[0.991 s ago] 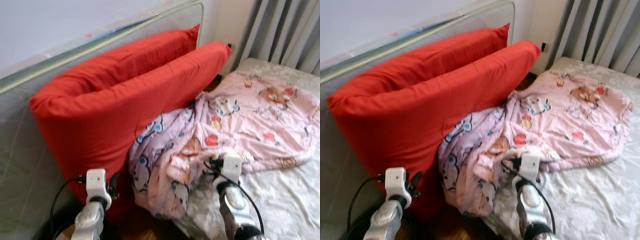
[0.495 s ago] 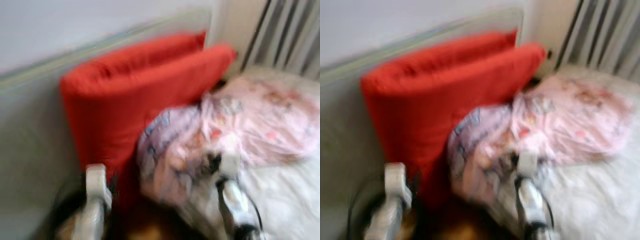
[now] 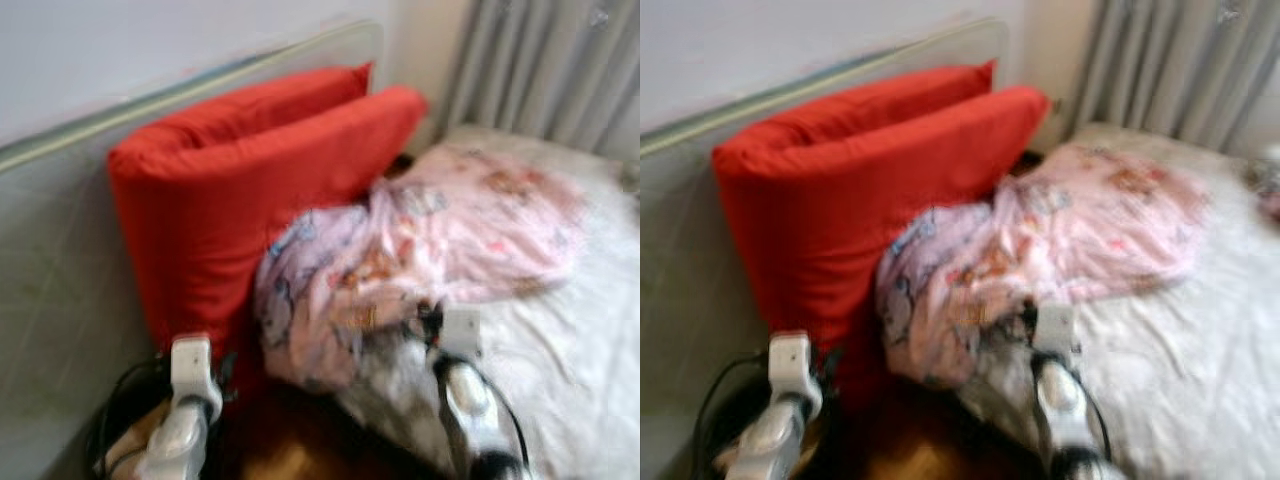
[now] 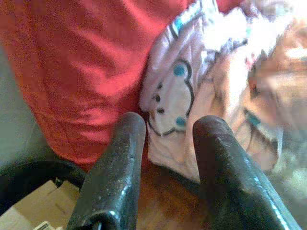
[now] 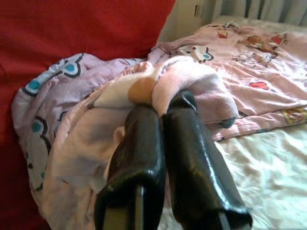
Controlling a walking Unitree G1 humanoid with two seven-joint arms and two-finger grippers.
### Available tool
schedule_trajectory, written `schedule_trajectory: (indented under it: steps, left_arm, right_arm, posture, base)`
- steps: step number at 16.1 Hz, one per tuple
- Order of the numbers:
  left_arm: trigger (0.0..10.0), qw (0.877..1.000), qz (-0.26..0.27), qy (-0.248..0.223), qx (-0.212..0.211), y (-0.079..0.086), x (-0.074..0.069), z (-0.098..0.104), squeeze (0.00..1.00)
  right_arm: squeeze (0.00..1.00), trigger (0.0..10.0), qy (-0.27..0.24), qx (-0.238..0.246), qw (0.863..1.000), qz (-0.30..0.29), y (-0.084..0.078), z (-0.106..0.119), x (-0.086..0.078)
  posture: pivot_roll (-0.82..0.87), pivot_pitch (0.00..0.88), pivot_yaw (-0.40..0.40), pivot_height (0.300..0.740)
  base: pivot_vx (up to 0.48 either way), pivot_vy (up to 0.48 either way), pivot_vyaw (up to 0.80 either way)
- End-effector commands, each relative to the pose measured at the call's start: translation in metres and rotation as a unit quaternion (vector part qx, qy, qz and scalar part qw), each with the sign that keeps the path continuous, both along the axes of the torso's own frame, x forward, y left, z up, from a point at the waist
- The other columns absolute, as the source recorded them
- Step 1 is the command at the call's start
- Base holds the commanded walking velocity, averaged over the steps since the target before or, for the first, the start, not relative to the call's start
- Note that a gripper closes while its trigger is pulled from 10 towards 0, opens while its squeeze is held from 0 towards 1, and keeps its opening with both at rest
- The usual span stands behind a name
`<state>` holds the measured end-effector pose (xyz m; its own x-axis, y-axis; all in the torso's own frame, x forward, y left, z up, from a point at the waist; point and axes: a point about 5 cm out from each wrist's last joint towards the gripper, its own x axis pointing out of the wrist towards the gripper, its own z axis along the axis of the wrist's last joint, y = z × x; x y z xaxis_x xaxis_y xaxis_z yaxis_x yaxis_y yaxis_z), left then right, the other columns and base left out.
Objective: Clean up the room
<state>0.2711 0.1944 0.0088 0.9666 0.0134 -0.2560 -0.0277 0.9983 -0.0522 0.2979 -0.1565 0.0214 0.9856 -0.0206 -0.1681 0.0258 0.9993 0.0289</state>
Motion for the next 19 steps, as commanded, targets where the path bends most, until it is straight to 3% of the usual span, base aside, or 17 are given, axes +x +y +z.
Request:
schedule_trajectory:
  steps: [1, 10, 15, 17, 19]
  left_arm:
    - [10.0, 1.000, 0.000, 0.015, 0.001, 0.000, -0.007, -0.007, 0.00]
    - [10.0, 1.000, 0.000, 0.017, -0.001, -0.002, -0.007, -0.008, 0.00]
    - [10.0, 1.000, 0.001, 0.027, 0.003, -0.002, -0.007, -0.011, 0.00]
    - [10.0, 1.000, -0.001, 0.028, 0.003, -0.003, -0.007, -0.011, 0.00]
    - [10.0, 1.000, -0.002, 0.029, 0.002, -0.004, -0.007, -0.011, 0.00]
  right_arm:
    - [0.00, 10.0, -0.043, -0.023, 0.999, 0.014, 0.004, 0.016, 0.010]
    - [0.00, 10.0, -0.157, -0.095, 0.983, 0.031, 0.011, 0.056, 0.024]
    - [0.00, 10.0, -0.231, -0.151, 0.961, 0.007, 0.004, 0.084, 0.029]
    - [0.00, 10.0, -0.205, -0.151, 0.967, 0.020, 0.004, 0.077, 0.030]
    - [0.00, 10.0, -0.115, -0.142, 0.982, 0.040, 0.005, 0.050, 0.027]
  posture:
    - [-0.08, 0.008, 0.004, 0.740]
    - [-0.09, 0.008, -0.003, 0.740]
    - [-0.09, 0.005, -0.005, 0.740]
    - [-0.09, 0.004, -0.006, 0.740]
    - [-0.09, 0.005, -0.008, 0.740]
  base:
    - [-0.259, 0.000, 0.00]
    - [-0.260, 0.000, 0.00]
    - [0.000, 0.000, 0.00]
    - [0.000, 0.000, 0.00]
    - [0.000, 0.000, 0.00]
